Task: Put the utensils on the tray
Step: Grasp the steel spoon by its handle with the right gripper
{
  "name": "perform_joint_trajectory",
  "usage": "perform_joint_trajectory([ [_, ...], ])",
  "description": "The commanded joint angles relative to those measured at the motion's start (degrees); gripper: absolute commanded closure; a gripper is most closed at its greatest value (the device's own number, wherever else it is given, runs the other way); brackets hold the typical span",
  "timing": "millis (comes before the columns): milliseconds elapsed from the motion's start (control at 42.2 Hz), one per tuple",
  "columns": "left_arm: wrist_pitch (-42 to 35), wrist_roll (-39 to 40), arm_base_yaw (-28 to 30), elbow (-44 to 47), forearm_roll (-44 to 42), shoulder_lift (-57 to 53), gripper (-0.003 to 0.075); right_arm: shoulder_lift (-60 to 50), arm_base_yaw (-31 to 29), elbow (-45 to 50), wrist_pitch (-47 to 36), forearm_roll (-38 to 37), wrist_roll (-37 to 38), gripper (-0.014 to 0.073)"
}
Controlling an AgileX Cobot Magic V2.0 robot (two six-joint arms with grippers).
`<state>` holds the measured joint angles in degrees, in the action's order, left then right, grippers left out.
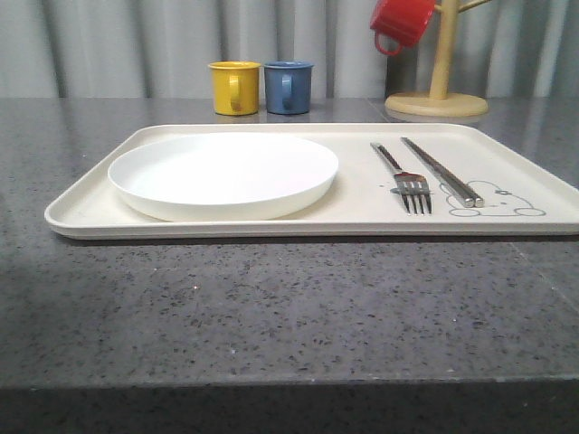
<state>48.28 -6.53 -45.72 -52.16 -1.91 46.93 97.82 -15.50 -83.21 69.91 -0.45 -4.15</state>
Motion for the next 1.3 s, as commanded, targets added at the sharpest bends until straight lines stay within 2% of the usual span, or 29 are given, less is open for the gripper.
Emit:
perform_joint_trajectory([
  [0,-4.26,0.62,-0.40,-1.54,0.13,-0.16,0.0365,-0.97,-0.40,-1.75,-1.13,-1.14,-0.61,0.0337],
  [711,-4.26,0.62,-0.40,-1.54,0.13,-0.16,0.0365,2.88,-0.40,-1.75,-1.18,-1.42,-0.61,0.0342],
  [782,-4.26,0.62,-0.40,-1.54,0.13,-0.16,0.0365,2.88,-0.40,-1.75,-1.05,-1.42,-0.61,0.0379],
  [1018,-4.26,0.62,-0.40,-1.54,0.13,-0.16,0.0365,2.88,-0.40,-1.75,-0.87,-1.42,-0.61,0.0639],
  [1137,-4.26,0.62,-0.40,-1.54,0.13,-0.16,0.0365,2.76,-0.27,-1.75,-0.81,-0.99,-0.61,0.0662],
  [1279,-4.26,0.62,-0.40,-1.54,0.13,-0.16,0.0365,1.46,1.73,-2.52,-0.75,3.56,-0.61,0.0662],
])
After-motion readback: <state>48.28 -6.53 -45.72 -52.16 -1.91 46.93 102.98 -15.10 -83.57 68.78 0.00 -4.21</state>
